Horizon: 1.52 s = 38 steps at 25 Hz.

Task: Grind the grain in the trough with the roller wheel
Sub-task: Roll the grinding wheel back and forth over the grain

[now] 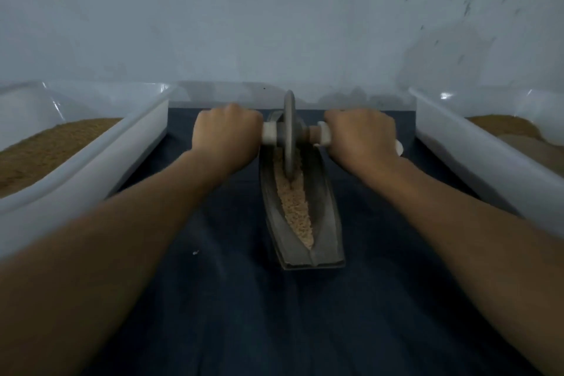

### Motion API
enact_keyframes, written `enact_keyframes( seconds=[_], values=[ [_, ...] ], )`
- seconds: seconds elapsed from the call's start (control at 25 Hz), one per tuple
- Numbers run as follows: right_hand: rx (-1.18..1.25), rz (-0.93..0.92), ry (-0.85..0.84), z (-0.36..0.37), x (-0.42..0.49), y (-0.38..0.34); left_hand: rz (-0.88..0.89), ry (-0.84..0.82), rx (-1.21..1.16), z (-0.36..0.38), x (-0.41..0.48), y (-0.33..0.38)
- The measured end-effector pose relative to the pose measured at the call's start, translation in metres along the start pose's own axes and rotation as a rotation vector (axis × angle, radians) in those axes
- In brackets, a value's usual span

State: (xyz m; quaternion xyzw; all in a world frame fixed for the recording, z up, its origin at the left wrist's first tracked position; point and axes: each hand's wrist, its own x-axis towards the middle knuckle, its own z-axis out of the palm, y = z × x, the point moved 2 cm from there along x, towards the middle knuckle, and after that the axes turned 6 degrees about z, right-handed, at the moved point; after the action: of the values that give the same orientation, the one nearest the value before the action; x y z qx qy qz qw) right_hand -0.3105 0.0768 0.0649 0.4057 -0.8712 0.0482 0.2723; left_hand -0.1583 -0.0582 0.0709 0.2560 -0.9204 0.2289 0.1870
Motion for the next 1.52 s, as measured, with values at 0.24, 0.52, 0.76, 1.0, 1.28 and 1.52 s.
enact_keyframes(
  seconds=[0.24, 0.52, 0.76, 1.0, 1.28, 1.52],
  values=[
    [-0.027, -0.150, 0.150, -0.010, -0.031, 0.016, 0.102, 0.104, -0.003, -0.010, -0.040, -0.002],
    [-0.066, -0.098, 0.085, -0.012, -0.025, 0.008, 0.025, 0.053, 0.009, -0.003, -0.034, 0.000],
    [-0.035, -0.125, 0.047, -0.016, -0.018, 0.010, 0.060, -0.016, -0.044, -0.007, -0.019, -0.007],
    [0.037, -0.141, 0.212, -0.019, -0.063, 0.027, 0.152, 0.129, 0.035, -0.025, -0.059, -0.001],
    [0.067, -0.047, -0.097, 0.003, -0.001, 0.009, 0.094, -0.055, 0.064, -0.015, 0.006, 0.001],
    [0.055, -0.236, 0.280, -0.015, -0.062, 0.030, 0.197, 0.213, -0.014, -0.015, -0.061, -0.003]
  ],
)
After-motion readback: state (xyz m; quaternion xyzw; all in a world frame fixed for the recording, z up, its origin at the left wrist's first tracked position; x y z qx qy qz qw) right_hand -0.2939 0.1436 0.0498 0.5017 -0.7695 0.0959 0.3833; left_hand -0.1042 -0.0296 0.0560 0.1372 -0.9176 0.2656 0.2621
